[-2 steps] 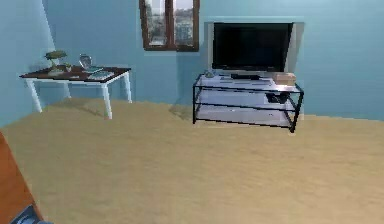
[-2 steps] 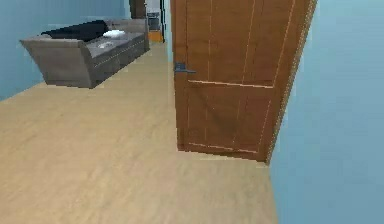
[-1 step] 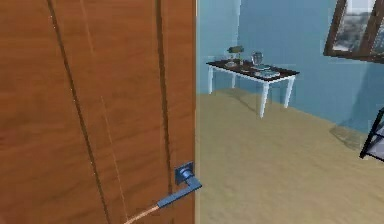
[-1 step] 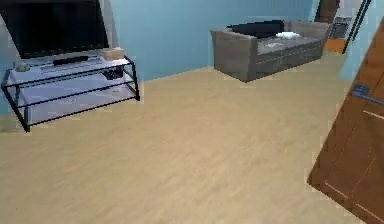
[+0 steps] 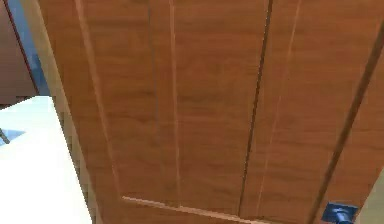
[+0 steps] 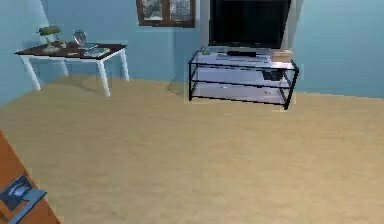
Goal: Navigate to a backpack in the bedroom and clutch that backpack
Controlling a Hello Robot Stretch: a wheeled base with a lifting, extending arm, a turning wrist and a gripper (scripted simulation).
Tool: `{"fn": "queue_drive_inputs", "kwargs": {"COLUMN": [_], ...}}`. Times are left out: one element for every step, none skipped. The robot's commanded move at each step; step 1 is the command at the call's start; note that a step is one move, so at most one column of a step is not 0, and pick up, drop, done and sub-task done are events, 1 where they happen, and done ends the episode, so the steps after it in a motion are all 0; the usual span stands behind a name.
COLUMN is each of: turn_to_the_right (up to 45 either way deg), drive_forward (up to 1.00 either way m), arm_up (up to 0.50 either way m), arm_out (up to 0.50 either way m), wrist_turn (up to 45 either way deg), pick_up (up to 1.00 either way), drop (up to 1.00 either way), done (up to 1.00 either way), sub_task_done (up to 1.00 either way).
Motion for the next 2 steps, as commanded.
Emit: {"fn": "queue_drive_inputs", "kwargs": {"turn_to_the_right": [-45.0, -33.0], "drive_forward": [0.00, 0.00], "arm_up": [0.00, 0.00], "arm_out": [0.00, 0.00], "wrist_turn": [0.0, 0.0], "pick_up": [0.00, 0.00], "drop": [0.00, 0.00], "done": [0.00, 0.00], "sub_task_done": [0.00, 0.00]}}
